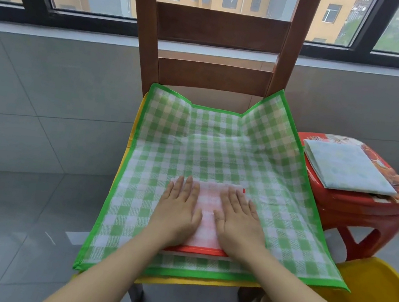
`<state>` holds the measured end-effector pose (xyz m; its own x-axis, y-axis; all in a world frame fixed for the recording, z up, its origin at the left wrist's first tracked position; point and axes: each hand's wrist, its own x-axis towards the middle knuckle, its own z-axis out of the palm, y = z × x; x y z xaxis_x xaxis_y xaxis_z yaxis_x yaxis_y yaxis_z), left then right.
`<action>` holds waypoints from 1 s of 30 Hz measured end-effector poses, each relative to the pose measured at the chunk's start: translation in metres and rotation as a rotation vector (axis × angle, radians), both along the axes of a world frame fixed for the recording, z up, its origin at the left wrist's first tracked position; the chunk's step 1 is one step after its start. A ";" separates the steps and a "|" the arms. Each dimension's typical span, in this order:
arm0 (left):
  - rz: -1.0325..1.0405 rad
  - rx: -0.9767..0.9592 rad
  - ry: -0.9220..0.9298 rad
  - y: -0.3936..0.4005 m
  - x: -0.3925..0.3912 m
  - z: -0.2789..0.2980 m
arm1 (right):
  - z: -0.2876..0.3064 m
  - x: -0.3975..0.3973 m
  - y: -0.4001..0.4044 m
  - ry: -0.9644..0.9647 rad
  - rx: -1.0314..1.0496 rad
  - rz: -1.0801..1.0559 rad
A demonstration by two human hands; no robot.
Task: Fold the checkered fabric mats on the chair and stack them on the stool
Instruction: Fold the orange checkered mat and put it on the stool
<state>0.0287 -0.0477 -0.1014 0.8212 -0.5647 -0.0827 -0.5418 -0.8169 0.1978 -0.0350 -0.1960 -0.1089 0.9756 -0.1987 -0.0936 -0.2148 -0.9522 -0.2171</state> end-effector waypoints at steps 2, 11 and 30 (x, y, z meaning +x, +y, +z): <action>0.019 -0.024 0.014 0.004 0.001 0.000 | 0.002 -0.001 -0.005 0.011 0.019 -0.039; 0.340 -0.300 0.001 0.021 -0.012 0.013 | 0.020 0.000 -0.004 -0.142 0.187 -0.250; 0.505 -0.854 0.456 -0.020 -0.005 0.072 | 0.075 0.007 -0.062 -0.160 0.616 -0.478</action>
